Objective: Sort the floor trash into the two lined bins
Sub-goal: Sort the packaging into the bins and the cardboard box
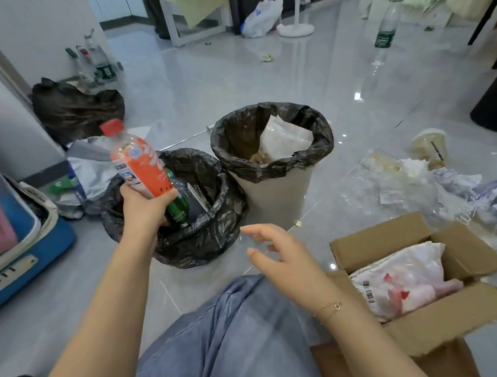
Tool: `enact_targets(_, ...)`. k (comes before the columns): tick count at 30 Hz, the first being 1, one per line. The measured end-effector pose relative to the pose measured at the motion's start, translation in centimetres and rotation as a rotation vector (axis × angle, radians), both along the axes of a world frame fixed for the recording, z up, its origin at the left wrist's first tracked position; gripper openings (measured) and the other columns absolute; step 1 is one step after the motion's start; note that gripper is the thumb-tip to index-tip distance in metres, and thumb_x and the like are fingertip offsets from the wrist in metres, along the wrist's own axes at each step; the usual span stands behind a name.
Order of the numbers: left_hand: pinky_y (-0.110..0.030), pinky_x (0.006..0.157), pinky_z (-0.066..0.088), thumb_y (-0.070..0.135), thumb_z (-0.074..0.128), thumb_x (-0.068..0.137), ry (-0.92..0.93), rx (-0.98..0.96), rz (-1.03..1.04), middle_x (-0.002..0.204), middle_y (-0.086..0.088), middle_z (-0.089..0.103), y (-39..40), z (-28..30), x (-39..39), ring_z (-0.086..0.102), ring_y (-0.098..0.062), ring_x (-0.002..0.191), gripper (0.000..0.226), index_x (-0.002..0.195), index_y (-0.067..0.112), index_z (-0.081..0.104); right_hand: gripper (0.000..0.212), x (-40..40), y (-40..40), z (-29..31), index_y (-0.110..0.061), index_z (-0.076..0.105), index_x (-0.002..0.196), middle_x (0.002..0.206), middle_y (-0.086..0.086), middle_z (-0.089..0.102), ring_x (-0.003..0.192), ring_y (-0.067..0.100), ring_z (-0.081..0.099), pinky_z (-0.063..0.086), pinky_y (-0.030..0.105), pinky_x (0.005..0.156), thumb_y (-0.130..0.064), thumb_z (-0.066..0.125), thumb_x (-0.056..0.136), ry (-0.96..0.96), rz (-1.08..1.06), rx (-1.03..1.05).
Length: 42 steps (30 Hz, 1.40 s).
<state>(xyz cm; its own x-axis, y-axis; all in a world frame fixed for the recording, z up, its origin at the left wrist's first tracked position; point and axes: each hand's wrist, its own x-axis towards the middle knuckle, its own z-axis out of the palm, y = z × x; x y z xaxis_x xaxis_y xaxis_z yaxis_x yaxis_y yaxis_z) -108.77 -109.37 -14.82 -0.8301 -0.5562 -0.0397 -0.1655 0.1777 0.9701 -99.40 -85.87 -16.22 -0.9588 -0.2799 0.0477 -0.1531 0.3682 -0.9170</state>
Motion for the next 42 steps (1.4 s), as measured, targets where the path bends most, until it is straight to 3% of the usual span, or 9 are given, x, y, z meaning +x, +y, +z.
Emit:
enact_targets(4,-0.038,0.108,0.037,0.009,0.076,0.078,-0.016,0.07,0.022,0.15,-0.008,0.032,0.0,-0.5,0.4,0.038,-0.022,0.134,0.094,0.151,0.017,0.018,0.034,-0.6,-0.9,0.0,-0.03,0.058,0.124,0.118,-0.018,0.056,0.112,-0.009,0.046,0.031,-0.001,0.09,-0.017,0.056,0.093,0.007,-0.004,-0.005)
enact_targets(8,-0.025,0.098,0.038,0.002,0.068,0.085,0.068,0.104,0.022,0.151,-0.005,0.036,2.1,0.9,2.7,0.036,-0.013,0.137,0.072,0.146,0.017,0.033,0.034,-0.9,-0.7,0.0,-0.029,0.058,0.122,0.119,-0.018,0.056,0.111,-0.011,0.046,0.028,-0.003,0.088,-0.014,0.056,0.092,0.016,-0.01,0.007)
enact_targets(11,-0.011,0.079,0.048,-0.004,0.062,0.087,0.171,0.166,-0.096,0.129,0.004,0.057,4.4,2.2,4.9,0.056,0.008,0.109,0.049,0.13,0.018,0.053,0.033,-1.0,0.2,0.2,-0.027,0.06,0.12,0.118,-0.018,0.057,0.111,-0.014,0.045,0.028,-0.004,0.087,-0.012,0.057,0.091,0.047,-0.057,0.019)
enact_targets(15,-0.024,0.095,0.048,-0.006,0.061,0.086,0.195,0.341,-0.293,0.122,0.001,0.066,8.2,2.2,7.2,0.062,-0.008,0.113,0.043,0.12,0.019,0.061,0.031,-0.9,2.7,0.6,-0.027,0.063,0.116,0.112,-0.02,0.06,0.105,-0.015,0.05,0.034,-0.002,0.083,-0.011,0.059,0.09,0.036,-0.187,0.003)
enact_targets(20,-0.019,0.088,0.051,-0.007,0.056,0.089,0.084,0.407,-0.504,0.117,-0.002,0.069,14.2,0.9,8.3,0.065,-0.008,0.108,0.036,0.116,0.016,0.063,0.028,0.3,7.5,1.0,-0.029,0.064,0.111,0.112,-0.017,0.062,0.106,0.0,0.055,0.045,0.022,0.09,-0.011,0.058,0.091,-0.033,-0.416,-0.107)
enact_targets(27,-0.013,0.083,0.051,-0.009,0.055,0.089,-0.034,0.411,-0.749,0.115,-0.003,0.068,23.9,0.0,9.6,0.065,-0.006,0.1,0.035,0.117,0.011,0.062,0.027,2.7,16.4,0.5,-0.029,0.063,0.109,0.109,-0.016,0.063,0.103,0.0,0.057,0.044,0.015,0.083,-0.01,0.056,0.091,-0.043,-0.664,-0.105)
enact_targets(30,-0.013,0.081,0.051,-0.008,0.055,0.089,-0.069,0.335,-0.862,0.116,0.001,0.066,27.9,-0.4,10.7,0.062,-0.009,0.106,0.036,0.109,0.02,0.063,0.027,3.5,19.8,-0.1,-0.025,0.064,0.109,0.108,-0.013,0.064,0.102,0.004,0.059,0.047,0.026,0.09,-0.007,0.057,0.09,-0.039,-0.779,-0.127)
enact_targets(34,-0.018,0.09,0.05,0.003,0.062,0.088,-0.157,0.184,-1.078,0.113,0.009,0.066,32.8,-2.2,13.3,0.062,-0.004,0.108,0.029,0.112,0.018,0.064,0.027,4.7,24.1,-0.6,-0.023,0.063,0.107,0.102,-0.013,0.063,0.094,-0.003,0.058,0.044,0.009,0.078,-0.004,0.053,0.09,-0.013,-0.911,-0.174)
enact_targets(42,-0.025,0.107,0.029,0.03,0.07,0.082,-0.011,-0.685,-1.193,0.142,0.014,0.043,35.8,-7.7,13.9,0.038,-0.01,0.13,0.064,0.139,0.034,0.042,0.027,6.4,31.9,-6.4,-0.013,0.064,0.114,0.112,0.001,0.063,0.102,0.015,0.057,0.041,0.024,0.086,-0.009,0.052,0.09,-0.116,-1.249,-0.152)
